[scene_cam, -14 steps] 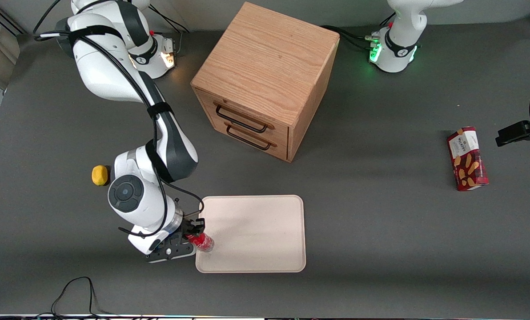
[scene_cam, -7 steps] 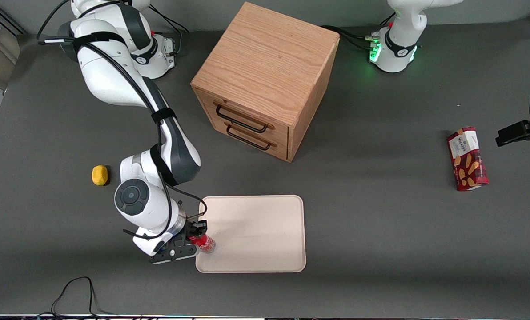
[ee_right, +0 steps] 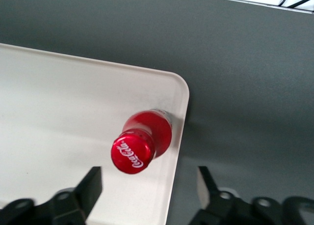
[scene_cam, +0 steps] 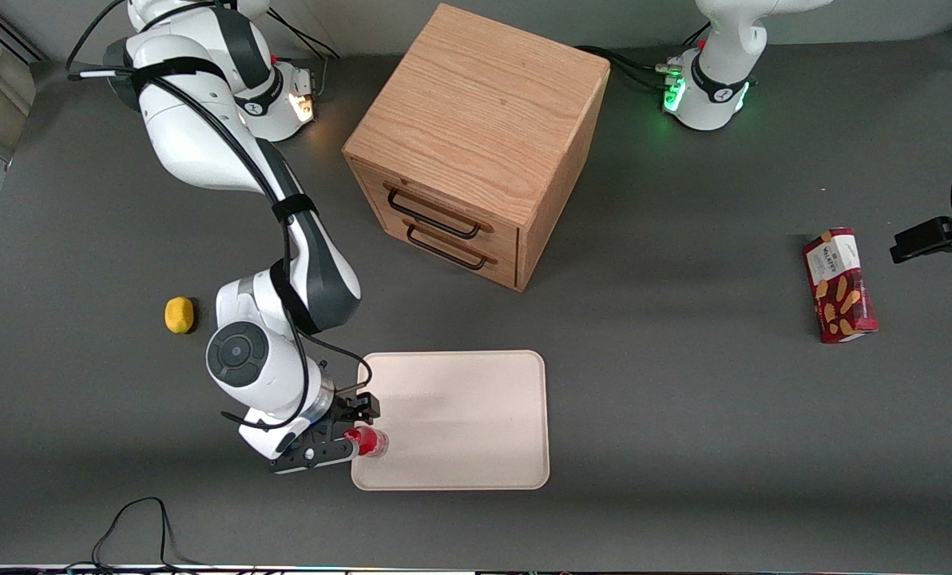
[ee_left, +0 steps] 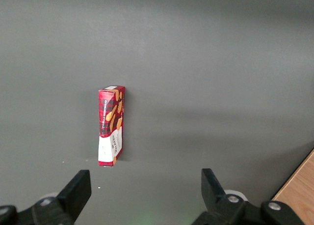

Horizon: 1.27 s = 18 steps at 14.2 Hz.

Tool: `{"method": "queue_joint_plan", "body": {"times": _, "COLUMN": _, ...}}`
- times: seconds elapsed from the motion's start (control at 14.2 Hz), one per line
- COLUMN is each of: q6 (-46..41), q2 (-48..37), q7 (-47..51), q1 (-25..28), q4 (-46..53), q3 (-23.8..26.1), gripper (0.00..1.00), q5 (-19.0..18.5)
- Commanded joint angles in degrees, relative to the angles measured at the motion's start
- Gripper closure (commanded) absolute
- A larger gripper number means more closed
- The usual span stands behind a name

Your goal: Place coke bottle on tray

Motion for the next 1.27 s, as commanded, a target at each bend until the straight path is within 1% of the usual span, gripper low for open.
{"method": "queue_joint_plan", "body": {"times": 0.0, "q6": -1.68, "q2": -3.94, "q7": 1.37, "q1": 0.20, "q4": -2.42, "q3": -0.32, "gripper": 0.00, "q5": 1.04}}
{"method": "queue_joint_plan", "body": {"times": 0.21, "q6": -8.87, "q2": -11.49, "q7": 4.00, "q1": 0.03, "q4": -6.63, "q3": -0.15, "gripper": 0.00, "q5": 0.69}}
{"method": "queue_joint_plan", "body": {"times": 0.42, "q6": -20.20, "q2": -20.71, "q7": 7.00, "q1": -0.15, "q4": -8.67, "q3": -0.15, "gripper": 0.00, "q5": 0.43}}
{"method": "queue_joint_plan", "body": {"times": 0.56, "q6": -27.68, "q2": -28.43, "q7": 8.58, "q1": -2.16, "q4": -10.94, "q3": 0.11, "gripper": 0.00, "q5": 0.34}}
{"method": "queue_joint_plan", "body": {"times": 0.63, "q6": -29.45, "q2": -32.83, "q7": 8.41, "q1": -3.48, "q4": -13.30, "q3": 0.20, "gripper": 0.00, "q5": 0.34}}
{"method": "queue_joint_plan", "body": {"times": 0.7, "q6": -30.69, "q2": -37.14, "q7": 7.71, "q1": -5.23, "q4": -15.76, "q3": 0.29, "gripper": 0.00, "q5": 0.43}}
{"method": "queue_joint_plan", "body": {"times": 0.77, "q6": -31.83, "q2": -41.79, "q7": 7.18, "q1": -8.03, "q4": -19.09, "q3": 1.25, "gripper": 0.00, "q5": 0.43}}
{"method": "queue_joint_plan", "body": {"times": 0.91, "q6": -32.55, "q2": -49.45, "q7": 3.16, "q1": -13.83, "q4": -25.95, "q3": 3.62, "gripper": 0.00, "q5": 0.52}}
{"method": "queue_joint_plan", "body": {"times": 1.06, "q6": -32.11, "q2": -54.30, "q7": -1.06, "q1": -19.46, "q4": -30.10, "q3": 5.56, "gripper": 0.00, "q5": 0.52}}
{"method": "queue_joint_plan", "body": {"times": 1.2, "q6": -32.10, "q2": -57.03, "q7": -5.02, "q1": -25.08, "q4": -32.56, "q3": 7.49, "gripper": 0.00, "q5": 0.52}}
